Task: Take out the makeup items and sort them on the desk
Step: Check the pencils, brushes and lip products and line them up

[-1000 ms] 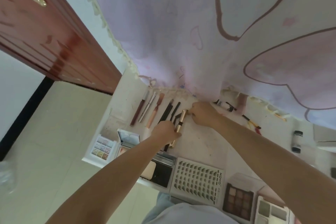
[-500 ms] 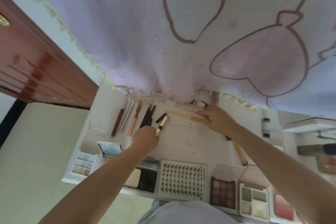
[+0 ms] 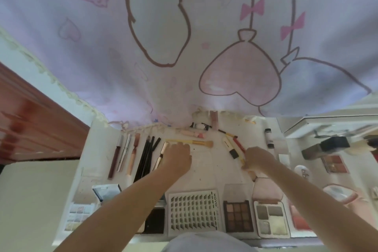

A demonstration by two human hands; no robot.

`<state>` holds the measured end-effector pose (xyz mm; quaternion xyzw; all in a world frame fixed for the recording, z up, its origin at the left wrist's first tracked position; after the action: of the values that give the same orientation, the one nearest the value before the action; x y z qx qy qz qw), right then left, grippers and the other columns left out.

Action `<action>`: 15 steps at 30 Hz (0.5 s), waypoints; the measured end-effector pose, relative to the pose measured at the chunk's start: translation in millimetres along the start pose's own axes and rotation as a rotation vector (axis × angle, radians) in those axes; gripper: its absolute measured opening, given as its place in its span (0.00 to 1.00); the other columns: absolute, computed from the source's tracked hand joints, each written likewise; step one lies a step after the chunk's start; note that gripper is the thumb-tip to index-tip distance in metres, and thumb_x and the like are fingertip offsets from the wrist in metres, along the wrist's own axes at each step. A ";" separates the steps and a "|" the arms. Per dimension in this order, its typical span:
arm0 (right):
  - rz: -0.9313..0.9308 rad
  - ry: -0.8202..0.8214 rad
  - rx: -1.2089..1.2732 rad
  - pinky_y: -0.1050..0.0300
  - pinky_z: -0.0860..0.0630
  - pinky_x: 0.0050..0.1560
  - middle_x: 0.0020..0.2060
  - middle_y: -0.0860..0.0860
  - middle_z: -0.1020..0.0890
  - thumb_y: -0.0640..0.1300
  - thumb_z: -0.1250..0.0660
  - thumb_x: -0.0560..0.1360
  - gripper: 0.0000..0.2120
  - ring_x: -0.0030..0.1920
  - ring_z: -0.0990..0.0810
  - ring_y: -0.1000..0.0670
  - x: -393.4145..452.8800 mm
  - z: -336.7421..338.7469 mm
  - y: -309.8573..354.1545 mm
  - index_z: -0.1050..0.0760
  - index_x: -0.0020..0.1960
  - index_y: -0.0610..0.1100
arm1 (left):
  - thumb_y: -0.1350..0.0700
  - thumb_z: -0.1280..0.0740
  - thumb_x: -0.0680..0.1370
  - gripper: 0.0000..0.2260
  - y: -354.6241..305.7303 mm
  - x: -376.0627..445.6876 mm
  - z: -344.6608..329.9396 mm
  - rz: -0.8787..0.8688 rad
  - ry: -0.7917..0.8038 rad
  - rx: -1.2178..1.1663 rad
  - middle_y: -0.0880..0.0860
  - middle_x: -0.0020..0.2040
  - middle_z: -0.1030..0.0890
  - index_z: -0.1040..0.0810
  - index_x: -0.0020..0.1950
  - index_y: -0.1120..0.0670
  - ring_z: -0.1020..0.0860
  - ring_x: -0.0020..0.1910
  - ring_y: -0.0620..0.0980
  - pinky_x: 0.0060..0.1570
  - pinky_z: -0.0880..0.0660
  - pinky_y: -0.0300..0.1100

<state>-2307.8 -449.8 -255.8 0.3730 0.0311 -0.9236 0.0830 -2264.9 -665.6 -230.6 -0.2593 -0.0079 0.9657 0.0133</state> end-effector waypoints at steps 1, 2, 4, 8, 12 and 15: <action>-0.010 -0.010 0.011 0.61 0.26 0.46 0.41 0.51 0.28 0.48 0.33 0.72 0.16 0.42 0.27 0.51 1.9 -1.2 1.0 0.28 0.55 0.40 | 0.53 0.48 0.81 0.16 -4.3 0.3 0.4 -0.023 0.006 -0.004 0.58 0.62 0.29 0.34 0.65 0.60 0.30 0.62 0.57 0.61 0.32 0.48; -0.017 -0.019 0.025 0.61 0.26 0.46 0.40 0.51 0.28 0.48 0.33 0.72 0.14 0.42 0.27 0.51 3.6 -1.0 1.1 0.28 0.54 0.41 | 0.53 0.48 0.81 0.16 -7.0 0.6 0.6 -0.036 0.014 -0.011 0.58 0.62 0.29 0.33 0.64 0.59 0.29 0.61 0.56 0.59 0.31 0.48; -0.028 -0.044 0.064 0.62 0.28 0.43 0.36 0.53 0.30 0.46 0.36 0.73 0.08 0.42 0.27 0.51 5.0 3.8 -1.3 0.28 0.45 0.42 | 0.53 0.48 0.81 0.15 -8.3 1.6 2.4 -0.047 0.022 -0.010 0.57 0.61 0.29 0.33 0.64 0.59 0.28 0.60 0.55 0.58 0.30 0.47; -0.062 -0.202 0.120 0.62 0.29 0.43 0.42 0.51 0.26 0.41 0.41 0.75 0.06 0.45 0.26 0.50 6.0 19.4 -16.2 0.29 0.50 0.42 | 0.53 0.48 0.81 0.16 -7.2 5.5 14.0 -0.066 -0.001 0.029 0.57 0.63 0.30 0.34 0.65 0.59 0.30 0.62 0.56 0.61 0.33 0.47; -0.096 -0.080 0.102 0.61 0.29 0.41 0.33 0.53 0.32 0.41 0.41 0.75 0.03 0.45 0.23 0.49 8.4 5.5 -20.9 0.32 0.42 0.44 | 0.53 0.48 0.81 0.15 -11.4 5.5 12.9 -0.066 0.012 -0.001 0.57 0.63 0.30 0.33 0.65 0.59 0.29 0.62 0.56 0.57 0.30 0.47; -0.058 -0.131 0.160 0.63 0.31 0.36 0.32 0.54 0.33 0.43 0.44 0.77 0.08 0.39 0.27 0.51 7.7 8.2 -27.1 0.33 0.40 0.43 | 0.52 0.46 0.81 0.16 -15.1 6.9 8.1 -0.076 0.024 -0.112 0.56 0.64 0.30 0.34 0.66 0.57 0.29 0.61 0.54 0.57 0.30 0.46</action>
<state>-2323.7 -425.2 -255.4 0.3160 -0.0374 -0.9476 0.0281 -2274.6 -650.4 -226.8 -0.2707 -0.0713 0.9594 0.0354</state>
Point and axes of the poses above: each hand's wrist, its own x-axis towards the middle knuckle, its own z-axis out of the back of the hand, y = z × x, the point moved 3 cm from there along x, towards the middle knuckle
